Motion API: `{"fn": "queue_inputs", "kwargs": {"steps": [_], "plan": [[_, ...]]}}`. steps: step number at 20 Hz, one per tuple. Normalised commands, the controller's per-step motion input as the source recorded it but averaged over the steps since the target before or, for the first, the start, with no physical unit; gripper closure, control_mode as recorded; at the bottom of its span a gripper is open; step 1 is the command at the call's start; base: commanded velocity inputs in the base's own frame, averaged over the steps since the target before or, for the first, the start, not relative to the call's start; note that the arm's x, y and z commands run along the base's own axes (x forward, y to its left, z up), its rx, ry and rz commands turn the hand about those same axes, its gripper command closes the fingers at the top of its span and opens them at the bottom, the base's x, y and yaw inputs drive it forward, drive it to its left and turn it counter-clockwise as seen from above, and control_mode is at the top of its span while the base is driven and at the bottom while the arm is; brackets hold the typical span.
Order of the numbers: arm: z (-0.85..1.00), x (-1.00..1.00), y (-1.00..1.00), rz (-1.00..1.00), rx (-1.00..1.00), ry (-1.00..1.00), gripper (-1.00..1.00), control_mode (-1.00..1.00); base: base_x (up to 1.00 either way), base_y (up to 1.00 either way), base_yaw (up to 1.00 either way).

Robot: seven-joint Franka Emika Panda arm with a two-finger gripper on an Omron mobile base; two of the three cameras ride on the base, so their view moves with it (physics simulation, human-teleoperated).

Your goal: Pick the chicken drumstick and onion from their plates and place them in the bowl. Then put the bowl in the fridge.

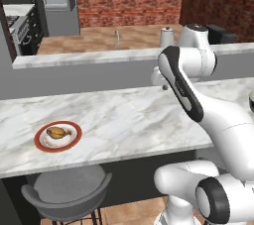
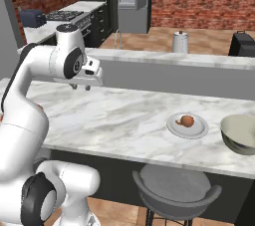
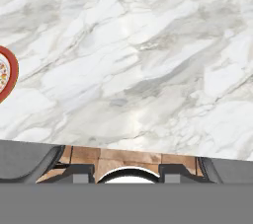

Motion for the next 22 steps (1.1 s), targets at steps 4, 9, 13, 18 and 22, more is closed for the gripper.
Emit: {"fn": "queue_inputs", "kwargs": {"steps": [4,9,13,18,22], "plan": [[-0.05,0.0,-0.12,0.01,0.0,0.0,-1.0,-1.0,0.0,0.0,0.0],[-0.06,0.04,-0.43,0.0,0.1,0.0,-1.0,-1.0,0.0,0.0,0.0],[-0.06,0.12,-0.53,-0.1,0.11,0.0,-1.0,-1.0,0.0,0.0,0.0],[-0.09,0.2,-0.47,-0.15,0.02,0.0,-1.0,-1.0,0.0,0.0,0.0],[-0.11,0.22,-0.47,-0.19,0.0,0.03,-1.0,-1.0,0.0,0.0,0.0]]}}
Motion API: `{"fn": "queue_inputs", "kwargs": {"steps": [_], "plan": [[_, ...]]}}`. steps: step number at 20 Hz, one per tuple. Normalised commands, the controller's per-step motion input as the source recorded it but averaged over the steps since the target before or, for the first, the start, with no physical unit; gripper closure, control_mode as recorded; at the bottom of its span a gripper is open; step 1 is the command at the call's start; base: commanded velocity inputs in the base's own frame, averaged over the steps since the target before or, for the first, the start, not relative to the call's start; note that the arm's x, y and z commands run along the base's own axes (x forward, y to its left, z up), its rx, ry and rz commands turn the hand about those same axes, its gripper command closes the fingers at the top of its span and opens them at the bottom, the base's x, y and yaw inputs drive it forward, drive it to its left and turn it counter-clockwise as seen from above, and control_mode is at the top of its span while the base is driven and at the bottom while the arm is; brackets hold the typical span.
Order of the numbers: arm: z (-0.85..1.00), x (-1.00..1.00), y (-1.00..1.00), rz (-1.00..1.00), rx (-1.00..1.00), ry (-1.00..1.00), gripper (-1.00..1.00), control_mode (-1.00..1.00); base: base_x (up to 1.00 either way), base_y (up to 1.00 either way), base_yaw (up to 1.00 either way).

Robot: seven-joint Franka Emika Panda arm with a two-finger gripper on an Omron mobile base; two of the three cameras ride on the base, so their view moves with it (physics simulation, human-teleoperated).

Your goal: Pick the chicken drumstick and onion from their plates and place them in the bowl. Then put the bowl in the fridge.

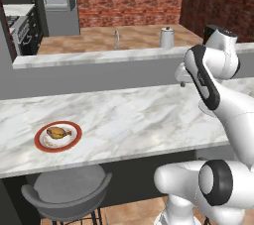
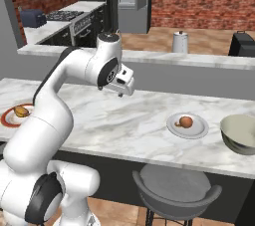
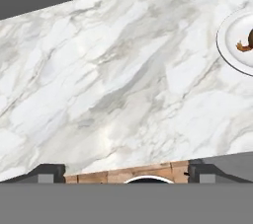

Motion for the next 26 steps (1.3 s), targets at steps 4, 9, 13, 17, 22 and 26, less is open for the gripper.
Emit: {"fn": "queue_inputs", "kwargs": {"steps": [4,9,13,17,22,26], "plan": [[-0.16,0.2,-0.36,-0.23,-0.03,0.01,-1.0,-1.0,0.0,0.0,0.0],[-0.24,0.14,-0.41,-0.36,-0.09,0.01,-1.0,-1.0,0.0,0.0,0.0],[-0.26,0.12,-0.43,-0.38,-0.03,0.05,-1.0,-1.0,0.0,0.0,0.0],[-0.22,0.09,-0.47,-0.39,0.0,0.12,-1.0,-1.0,0.0,0.0,0.0],[-0.14,0.1,-0.5,-0.32,0.0,0.12,-1.0,-1.0,0.0,0.0,0.0],[-0.01,0.15,-0.49,-0.21,0.0,0.18,-1.0,-1.0,0.0,0.0,0.0]]}}
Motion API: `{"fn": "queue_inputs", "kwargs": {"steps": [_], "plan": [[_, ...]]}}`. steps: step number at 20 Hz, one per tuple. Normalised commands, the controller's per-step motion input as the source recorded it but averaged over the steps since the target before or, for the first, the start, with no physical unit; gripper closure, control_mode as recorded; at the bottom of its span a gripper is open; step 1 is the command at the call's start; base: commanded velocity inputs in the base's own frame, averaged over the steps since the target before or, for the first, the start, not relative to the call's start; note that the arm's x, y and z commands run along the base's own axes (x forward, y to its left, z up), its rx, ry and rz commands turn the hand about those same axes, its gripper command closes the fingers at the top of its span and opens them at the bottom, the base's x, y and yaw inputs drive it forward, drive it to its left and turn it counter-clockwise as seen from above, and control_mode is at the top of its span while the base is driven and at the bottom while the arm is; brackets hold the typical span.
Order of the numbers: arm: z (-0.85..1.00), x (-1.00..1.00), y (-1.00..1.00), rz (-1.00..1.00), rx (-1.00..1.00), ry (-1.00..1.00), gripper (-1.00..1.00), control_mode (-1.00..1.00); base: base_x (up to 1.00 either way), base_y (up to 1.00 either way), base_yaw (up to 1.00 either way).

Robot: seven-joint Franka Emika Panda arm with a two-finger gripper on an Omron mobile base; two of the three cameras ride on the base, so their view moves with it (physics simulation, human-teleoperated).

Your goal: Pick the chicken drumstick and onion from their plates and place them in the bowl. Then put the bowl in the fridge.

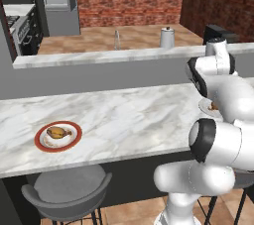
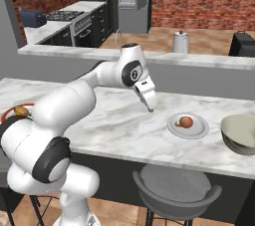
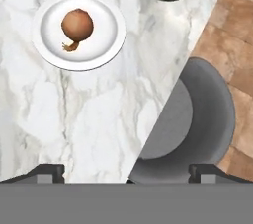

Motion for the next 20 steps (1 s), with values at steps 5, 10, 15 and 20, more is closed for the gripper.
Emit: {"fn": "queue_inputs", "kwargs": {"steps": [5,10,15,20], "plan": [[-0.07,0.09,-0.54,-0.13,0.0,0.09,-1.0,-1.0,0.0,0.0,0.0],[-0.14,0.09,-0.51,-0.03,0.01,0.04,-1.0,-1.0,0.0,0.0,0.0],[-0.2,0.08,-0.52,0.0,0.1,0.0,-1.0,-1.0,0.0,0.0,0.0],[-0.31,0.07,-0.25,0.0,0.08,-0.02,-1.0,-1.0,0.0,0.0,0.0]]}}
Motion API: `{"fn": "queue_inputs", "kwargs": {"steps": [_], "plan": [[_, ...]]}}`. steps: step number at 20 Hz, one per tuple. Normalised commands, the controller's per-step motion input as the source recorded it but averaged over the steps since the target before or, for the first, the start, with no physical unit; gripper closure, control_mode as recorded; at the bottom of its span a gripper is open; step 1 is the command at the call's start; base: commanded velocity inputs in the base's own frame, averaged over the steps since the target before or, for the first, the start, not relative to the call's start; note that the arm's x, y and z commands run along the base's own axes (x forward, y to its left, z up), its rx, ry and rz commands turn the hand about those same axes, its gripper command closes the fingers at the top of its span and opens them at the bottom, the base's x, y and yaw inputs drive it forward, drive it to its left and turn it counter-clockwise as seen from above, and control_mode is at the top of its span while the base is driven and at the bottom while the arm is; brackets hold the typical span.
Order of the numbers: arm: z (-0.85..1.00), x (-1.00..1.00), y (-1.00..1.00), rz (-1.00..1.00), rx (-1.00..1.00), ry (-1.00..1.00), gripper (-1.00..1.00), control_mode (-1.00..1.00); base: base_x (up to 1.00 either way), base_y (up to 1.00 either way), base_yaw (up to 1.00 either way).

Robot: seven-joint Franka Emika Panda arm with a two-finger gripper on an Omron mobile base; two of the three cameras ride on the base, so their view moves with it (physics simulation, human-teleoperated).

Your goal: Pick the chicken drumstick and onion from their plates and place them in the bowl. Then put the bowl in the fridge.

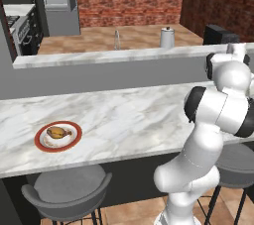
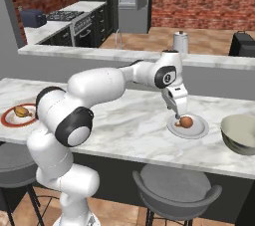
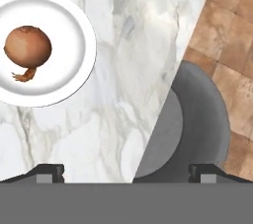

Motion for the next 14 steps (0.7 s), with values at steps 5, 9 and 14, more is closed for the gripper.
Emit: {"fn": "queue_inputs", "kwargs": {"steps": [5,9,14], "plan": [[-0.32,0.2,-0.12,0.0,0.07,-0.02,-1.0,-1.0,0.0,0.0,0.0],[-0.26,0.32,-0.03,0.0,0.02,0.0,-1.0,-1.0,0.0,0.0,0.0],[-0.21,0.41,0.0,0.0,0.0,0.01,-1.0,-1.0,0.0,0.0,0.0]]}}
